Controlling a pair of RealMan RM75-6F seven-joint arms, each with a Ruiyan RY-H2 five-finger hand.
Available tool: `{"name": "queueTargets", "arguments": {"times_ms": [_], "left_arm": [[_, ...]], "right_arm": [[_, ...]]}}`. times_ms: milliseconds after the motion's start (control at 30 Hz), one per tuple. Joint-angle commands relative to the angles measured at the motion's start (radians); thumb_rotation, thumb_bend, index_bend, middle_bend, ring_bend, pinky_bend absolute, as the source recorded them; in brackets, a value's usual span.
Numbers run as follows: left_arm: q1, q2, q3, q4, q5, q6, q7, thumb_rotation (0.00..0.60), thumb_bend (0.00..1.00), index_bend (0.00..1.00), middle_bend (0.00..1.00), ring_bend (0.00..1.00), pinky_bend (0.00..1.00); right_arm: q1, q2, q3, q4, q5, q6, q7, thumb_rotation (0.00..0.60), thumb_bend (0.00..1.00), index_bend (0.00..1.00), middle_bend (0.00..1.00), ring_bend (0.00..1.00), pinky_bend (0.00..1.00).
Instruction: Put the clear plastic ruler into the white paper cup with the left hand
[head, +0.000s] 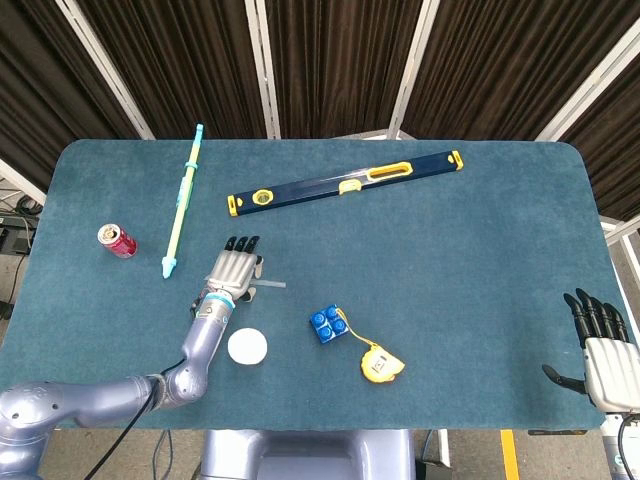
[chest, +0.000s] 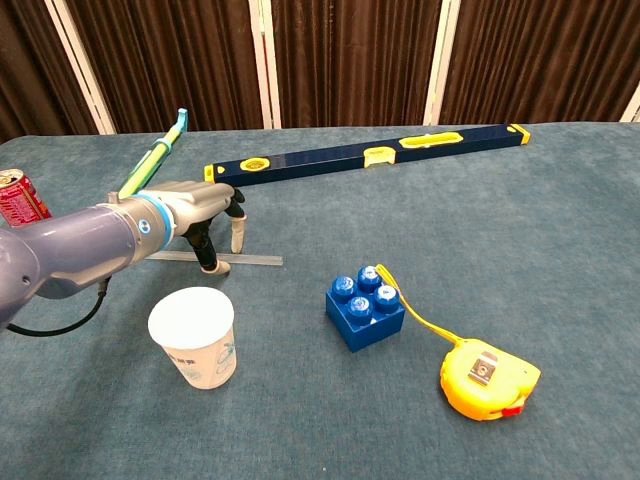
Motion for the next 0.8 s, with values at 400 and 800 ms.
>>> {"name": "queueTargets", "arguments": {"times_ms": [400,800], "left_arm": [[-0.019,-0.042,0.016,0.061,0.023,-0.003,-0.039,0.6,0.46,0.55,0.0,0.0,0.0],[-0.01,-0.027,0.02,0.035,0.048,0.026,-0.065,0.6,0.49,0.57,0.0,0.0,0.0]], "right_arm": [[0.003,0.003,0.001,-0.003,0.003,-0.006,0.003,0.6,0.1,0.0,0.0,0.0,0.0],[0.002,0.002,0.001,-0.003,0.002,-0.003,0.002,0.6,0.1,0.0,0.0,0.0,0.0]]}}
